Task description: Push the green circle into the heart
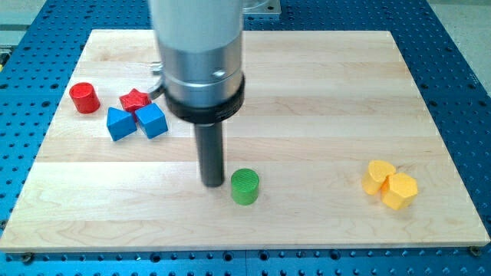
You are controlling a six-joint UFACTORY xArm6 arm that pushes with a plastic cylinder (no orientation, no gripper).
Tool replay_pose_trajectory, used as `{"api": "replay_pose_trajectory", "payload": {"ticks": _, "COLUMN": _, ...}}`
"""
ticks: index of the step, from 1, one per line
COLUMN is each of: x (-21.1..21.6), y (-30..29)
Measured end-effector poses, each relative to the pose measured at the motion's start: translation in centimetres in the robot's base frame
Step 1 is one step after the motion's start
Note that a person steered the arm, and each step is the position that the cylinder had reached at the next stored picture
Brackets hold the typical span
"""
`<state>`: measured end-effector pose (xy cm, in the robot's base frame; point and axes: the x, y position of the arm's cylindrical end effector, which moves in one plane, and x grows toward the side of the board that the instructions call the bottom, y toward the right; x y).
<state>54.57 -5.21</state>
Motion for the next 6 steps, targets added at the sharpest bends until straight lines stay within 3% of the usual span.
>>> {"api": "replay_pose_trajectory", "payload": {"ticks": 1, "x": 1.7, "y": 2.0}}
{"api": "replay_pose_trajectory", "payload": {"ticks": 2, "x": 1.5, "y": 8.9}}
{"api": "replay_pose_trajectory", "payload": {"ticks": 3, "x": -0.4, "y": 15.3}}
{"api": "replay_pose_trajectory", "payload": {"ticks": 4, "x": -3.2, "y": 16.9}}
{"api": "replay_pose_trajectory", "payload": {"ticks": 6, "x": -21.8, "y": 13.6}}
